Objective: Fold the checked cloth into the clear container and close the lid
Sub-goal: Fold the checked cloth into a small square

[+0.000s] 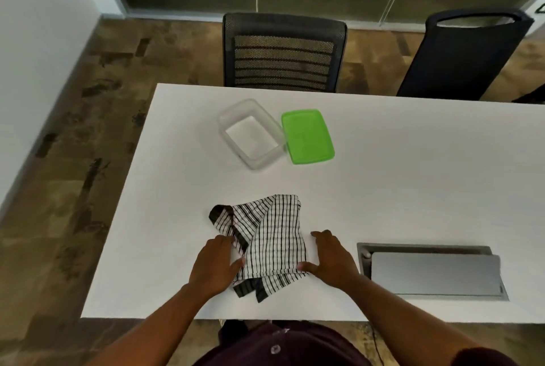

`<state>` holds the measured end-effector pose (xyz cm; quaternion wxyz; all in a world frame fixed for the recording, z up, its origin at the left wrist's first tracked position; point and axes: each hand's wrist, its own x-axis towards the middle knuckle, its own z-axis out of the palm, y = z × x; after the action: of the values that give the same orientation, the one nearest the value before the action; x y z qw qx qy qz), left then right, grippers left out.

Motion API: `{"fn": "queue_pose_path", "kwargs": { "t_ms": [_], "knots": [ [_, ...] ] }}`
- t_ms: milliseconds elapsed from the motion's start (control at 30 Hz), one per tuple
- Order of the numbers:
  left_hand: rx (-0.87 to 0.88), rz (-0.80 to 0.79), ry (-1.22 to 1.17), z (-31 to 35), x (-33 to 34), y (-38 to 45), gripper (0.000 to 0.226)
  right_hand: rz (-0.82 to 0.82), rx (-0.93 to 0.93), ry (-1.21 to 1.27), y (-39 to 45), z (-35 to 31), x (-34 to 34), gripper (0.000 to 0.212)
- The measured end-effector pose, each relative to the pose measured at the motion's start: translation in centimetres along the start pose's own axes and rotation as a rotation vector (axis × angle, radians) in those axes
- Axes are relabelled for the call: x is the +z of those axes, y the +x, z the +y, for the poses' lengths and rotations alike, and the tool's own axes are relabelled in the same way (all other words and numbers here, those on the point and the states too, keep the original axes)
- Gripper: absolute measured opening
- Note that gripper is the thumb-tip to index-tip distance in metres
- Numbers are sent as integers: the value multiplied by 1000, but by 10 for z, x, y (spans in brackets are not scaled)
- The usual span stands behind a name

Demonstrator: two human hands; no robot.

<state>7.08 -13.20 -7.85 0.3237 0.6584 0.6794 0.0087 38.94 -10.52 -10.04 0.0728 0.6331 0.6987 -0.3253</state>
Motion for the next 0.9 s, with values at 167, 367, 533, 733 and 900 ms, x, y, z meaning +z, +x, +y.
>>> {"fn": "queue_pose_path", "kwargs": {
  "t_ms": [167,367,533,733,900],
  "knots": [
    [-78,-118,-9,3,20,-11,80,-90,3,3,-3,9,9,116],
    [-145,-184,-65,8,32,-13,75,4,-87,-55,-3,12,16,65],
    [-141,-93,-81,14,32,-12,38,120,-119,81,-2,11,16,12],
    [-186,31,-161,19,14,-8,26,140,-20,280,13,8,-3,15],
    [-159,68,-217,33,1,-1,13,-95,-119,305,17,9,-3,44]
  ]
}}
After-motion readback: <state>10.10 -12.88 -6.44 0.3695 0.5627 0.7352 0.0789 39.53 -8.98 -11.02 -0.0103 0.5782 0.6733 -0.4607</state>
